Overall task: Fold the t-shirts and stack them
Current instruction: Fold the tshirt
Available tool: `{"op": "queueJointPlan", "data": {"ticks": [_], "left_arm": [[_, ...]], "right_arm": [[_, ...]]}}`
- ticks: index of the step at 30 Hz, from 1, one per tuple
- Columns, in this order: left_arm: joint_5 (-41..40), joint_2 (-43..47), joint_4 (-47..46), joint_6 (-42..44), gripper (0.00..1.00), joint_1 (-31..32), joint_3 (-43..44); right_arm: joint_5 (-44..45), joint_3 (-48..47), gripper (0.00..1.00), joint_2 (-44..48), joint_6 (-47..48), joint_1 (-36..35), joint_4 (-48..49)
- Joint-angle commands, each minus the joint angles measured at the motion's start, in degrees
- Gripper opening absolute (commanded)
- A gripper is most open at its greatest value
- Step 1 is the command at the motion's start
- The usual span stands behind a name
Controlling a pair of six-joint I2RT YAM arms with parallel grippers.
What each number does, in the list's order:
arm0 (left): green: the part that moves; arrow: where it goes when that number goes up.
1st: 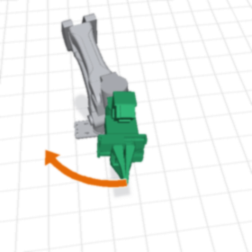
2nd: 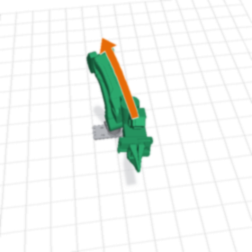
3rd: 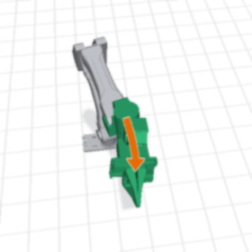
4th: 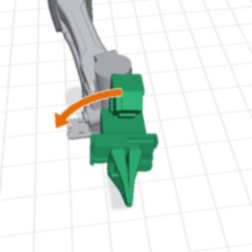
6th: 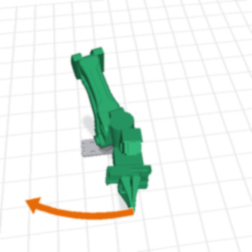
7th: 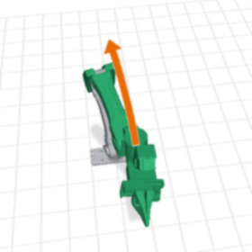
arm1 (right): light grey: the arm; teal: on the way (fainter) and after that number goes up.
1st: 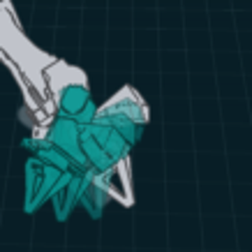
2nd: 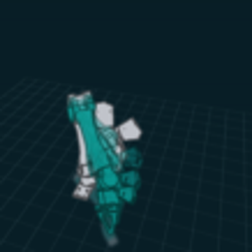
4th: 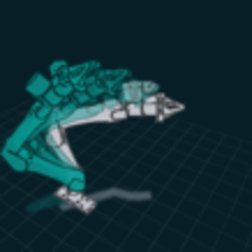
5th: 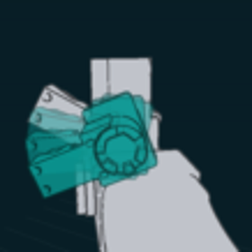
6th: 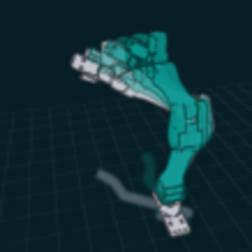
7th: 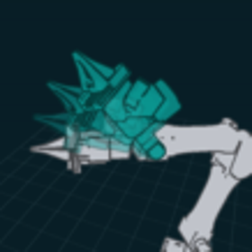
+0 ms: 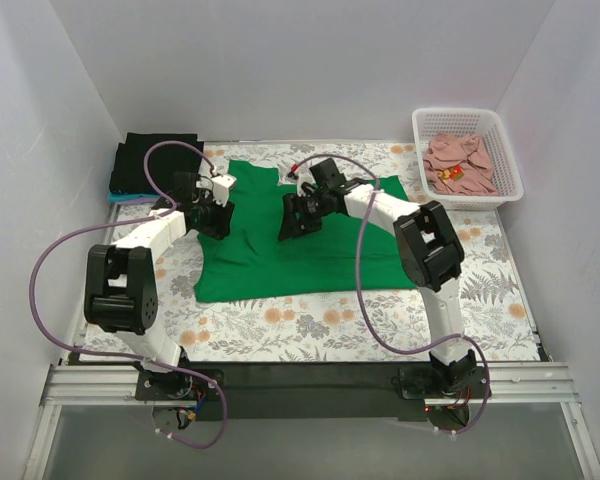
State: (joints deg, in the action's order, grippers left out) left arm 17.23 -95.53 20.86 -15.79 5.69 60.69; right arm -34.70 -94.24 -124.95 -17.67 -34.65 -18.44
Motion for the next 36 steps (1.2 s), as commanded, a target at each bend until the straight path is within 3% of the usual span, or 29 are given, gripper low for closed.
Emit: {"op": "queueJointPlan", "data": {"ticks": [1, 4, 7, 10, 19, 31, 36], "left_arm": [[1.1, 3.8, 2.5, -4.5, 0.44, -1.4, 3.1], [2.4, 5.8, 5.1, -5.9, 0.53, -1.4, 3.1], [4.6, 6.1, 9.8, -6.3, 0.53, -1.4, 2.4], [4.5, 6.9, 11.4, -6.2, 0.53, -1.4, -0.1], [1.0, 6.4, 14.8, -4.4, 0.53, -1.4, -4.1], [-5.6, 7.5, 14.7, -0.2, 0.53, -1.4, -14.0], [-5.6, 11.7, 16.4, 1.2, 0.54, -1.4, -16.7]], "right_arm": [[-0.5, -0.9, 0.66, 8.7, 7.3, 4.6, -5.9], [2.3, -0.9, 0.62, 12.0, 20.2, 7.0, -17.3], [10.4, 3.4, 0.53, 15.9, 31.2, 9.4, -23.7], [16.8, 12.9, 0.50, 21.6, 38.1, 13.7, -27.3], [27.8, 26.1, 0.45, 25.2, 47.5, 23.6, -27.3], [38.1, 35.3, 0.39, 20.3, 51.7, 24.4, -22.3], [37.9, 41.9, 0.38, 24.1, 52.4, 24.0, -23.5]]}}
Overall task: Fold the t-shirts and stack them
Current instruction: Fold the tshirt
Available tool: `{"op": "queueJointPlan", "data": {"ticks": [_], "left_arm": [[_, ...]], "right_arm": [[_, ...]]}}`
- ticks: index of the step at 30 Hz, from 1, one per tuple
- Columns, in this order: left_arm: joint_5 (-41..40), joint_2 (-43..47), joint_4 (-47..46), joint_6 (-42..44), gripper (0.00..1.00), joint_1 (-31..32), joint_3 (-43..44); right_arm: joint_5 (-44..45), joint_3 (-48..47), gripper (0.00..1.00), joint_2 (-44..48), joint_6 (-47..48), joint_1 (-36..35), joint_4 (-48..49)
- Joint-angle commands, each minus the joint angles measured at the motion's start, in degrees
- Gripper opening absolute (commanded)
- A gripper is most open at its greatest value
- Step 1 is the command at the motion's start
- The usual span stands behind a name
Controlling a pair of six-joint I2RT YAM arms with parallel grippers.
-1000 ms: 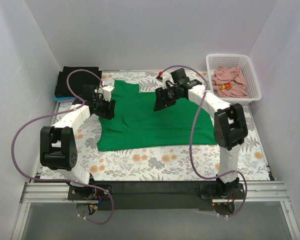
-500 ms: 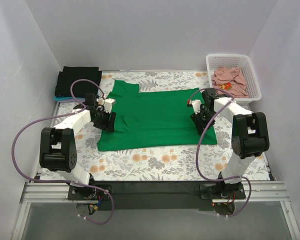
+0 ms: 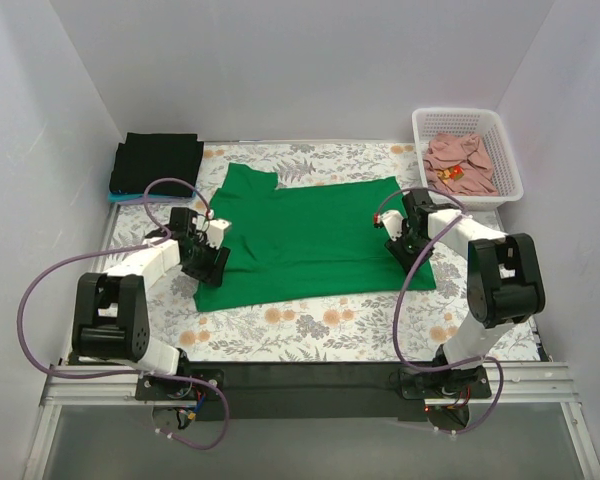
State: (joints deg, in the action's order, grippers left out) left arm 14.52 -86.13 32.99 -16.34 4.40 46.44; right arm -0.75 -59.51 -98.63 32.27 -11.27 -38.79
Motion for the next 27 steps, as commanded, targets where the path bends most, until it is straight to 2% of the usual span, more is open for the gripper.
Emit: {"op": "queueJointPlan", "data": {"ticks": [1, 7, 14, 18, 22, 27], "left_arm": [[-2.4, 3.7, 5.0, 2.1, 0.54, -0.1, -2.7], [-2.6, 6.6, 9.0, 3.1, 0.54, -0.2, -2.8], [-2.5, 4.5, 10.0, 3.4, 0.54, -0.3, 0.8], [2.7, 6.1, 12.2, 2.4, 0.54, -0.3, 4.8], [7.3, 7.8, 16.7, 2.1, 0.48, -0.2, 8.0], [9.0, 6.0, 16.7, 0.7, 0.30, 1.8, 7.0]], "right_arm": [[3.7, 8.1, 0.38, -0.5, 2.5, 0.4, -3.5], [-0.1, 9.9, 0.38, 5.4, 2.8, -1.0, -8.5], [-4.3, 7.8, 0.38, 6.9, 3.5, -1.5, -13.7], [-5.5, 5.3, 0.39, 7.1, 2.8, -1.4, -13.5], [-5.9, 2.6, 0.39, 6.7, 2.4, -1.5, -13.6], [-6.5, 1.5, 0.39, 4.6, 2.3, -1.4, -13.1]]}}
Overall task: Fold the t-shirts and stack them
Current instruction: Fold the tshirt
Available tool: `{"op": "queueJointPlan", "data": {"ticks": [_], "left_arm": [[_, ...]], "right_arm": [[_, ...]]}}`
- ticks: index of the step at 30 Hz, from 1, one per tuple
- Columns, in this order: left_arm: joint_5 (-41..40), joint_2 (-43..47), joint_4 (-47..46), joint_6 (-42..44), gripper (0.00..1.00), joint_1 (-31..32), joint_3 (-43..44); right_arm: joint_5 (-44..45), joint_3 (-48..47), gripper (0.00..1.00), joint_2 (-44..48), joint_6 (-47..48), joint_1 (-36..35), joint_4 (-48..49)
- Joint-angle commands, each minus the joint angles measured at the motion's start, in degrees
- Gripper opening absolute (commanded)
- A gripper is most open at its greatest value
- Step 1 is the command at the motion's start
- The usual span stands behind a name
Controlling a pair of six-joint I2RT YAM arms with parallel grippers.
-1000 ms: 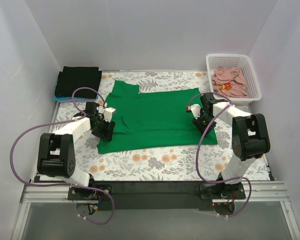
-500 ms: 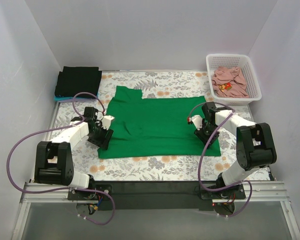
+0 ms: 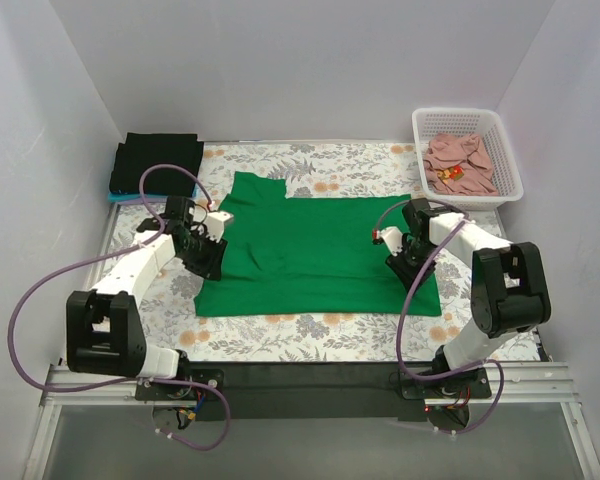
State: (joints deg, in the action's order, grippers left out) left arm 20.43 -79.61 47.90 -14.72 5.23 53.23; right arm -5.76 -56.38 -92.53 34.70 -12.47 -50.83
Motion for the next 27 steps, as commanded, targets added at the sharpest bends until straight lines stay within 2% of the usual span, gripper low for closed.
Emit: {"op": "queueJointPlan", "data": {"ticks": [1, 11, 15, 21, 25, 27], "left_arm": [[2.9, -1.3, 1.0, -1.3, 0.28, 1.0, -0.8], [-5.7, -6.8, -5.8, -0.9, 0.21, 0.4, -6.9], [-7.2, -6.2, -5.9, 1.0, 0.19, -2.9, -9.3], [-7.2, -4.9, -4.5, 3.8, 0.17, -7.2, -9.6], [-5.9, -4.6, -2.8, 3.7, 0.17, -7.2, -7.4], [-5.0, -4.0, -1.3, 3.2, 0.20, -7.2, -5.2]], "right_arm": [[-1.3, -1.8, 0.38, -1.8, -0.1, -0.2, -0.9], [0.1, -3.8, 0.39, -7.1, 0.2, -0.3, 1.2], [-2.1, -3.7, 0.39, -9.1, -0.8, -2.1, 1.2], [-5.6, -2.0, 0.40, -7.9, -3.3, -6.9, 1.0], [-4.8, -3.7, 0.40, -7.3, -3.7, -6.6, 0.6], [-5.9, -7.3, 0.41, -6.4, -3.7, -5.4, -1.4]]}}
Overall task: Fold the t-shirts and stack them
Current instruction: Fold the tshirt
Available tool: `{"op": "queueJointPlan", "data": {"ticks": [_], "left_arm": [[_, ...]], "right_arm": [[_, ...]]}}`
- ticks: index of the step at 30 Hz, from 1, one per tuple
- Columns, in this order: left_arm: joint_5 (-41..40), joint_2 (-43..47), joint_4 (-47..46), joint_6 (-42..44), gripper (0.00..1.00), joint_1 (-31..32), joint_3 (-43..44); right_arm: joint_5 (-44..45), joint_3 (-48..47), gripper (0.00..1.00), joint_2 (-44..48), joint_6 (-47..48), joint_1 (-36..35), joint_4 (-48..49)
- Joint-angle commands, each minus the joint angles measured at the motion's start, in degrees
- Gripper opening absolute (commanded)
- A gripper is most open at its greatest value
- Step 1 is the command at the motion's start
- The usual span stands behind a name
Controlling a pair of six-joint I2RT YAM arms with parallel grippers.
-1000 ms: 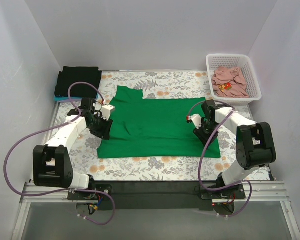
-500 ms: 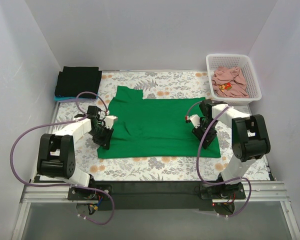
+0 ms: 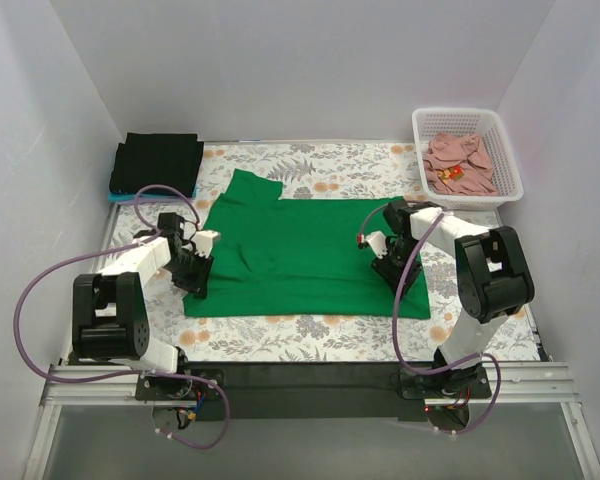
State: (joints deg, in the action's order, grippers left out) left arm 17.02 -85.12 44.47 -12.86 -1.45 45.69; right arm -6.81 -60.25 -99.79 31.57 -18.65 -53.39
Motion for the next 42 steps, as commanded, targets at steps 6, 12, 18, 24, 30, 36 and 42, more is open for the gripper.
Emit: {"op": "queueJointPlan", "data": {"ticks": [6, 12, 18, 24, 30, 36, 42], "left_arm": [[7.1, -1.5, 7.5, -1.5, 0.42, -0.5, 22.7], [12.7, -8.8, -2.3, -8.8, 0.53, -0.5, 36.3], [14.6, -18.5, -8.8, -14.7, 0.55, -0.5, 44.2], [15.6, -22.7, -11.5, -16.1, 0.55, -0.5, 45.6], [15.9, -23.4, -12.8, -16.3, 0.56, -0.5, 43.2], [15.9, -23.9, -13.0, -16.7, 0.56, -0.5, 43.2], [16.6, -25.4, -13.3, -17.4, 0.56, -0.5, 44.1]], "right_arm": [[-8.3, -22.3, 0.52, 2.5, -1.3, 5.6, -0.8], [-4.0, -41.9, 0.52, -9.8, -6.2, 9.7, 2.5], [-0.3, -57.6, 0.51, -22.9, -10.7, 11.8, 4.3], [5.1, -60.2, 0.48, -29.4, -12.7, 11.6, 9.3], [9.4, -56.6, 0.46, -31.1, -16.6, 11.6, 15.5], [9.6, -54.4, 0.41, -32.9, -18.9, 11.4, 17.2], [9.9, -50.2, 0.43, -32.0, -21.3, 11.4, 18.7]]}}
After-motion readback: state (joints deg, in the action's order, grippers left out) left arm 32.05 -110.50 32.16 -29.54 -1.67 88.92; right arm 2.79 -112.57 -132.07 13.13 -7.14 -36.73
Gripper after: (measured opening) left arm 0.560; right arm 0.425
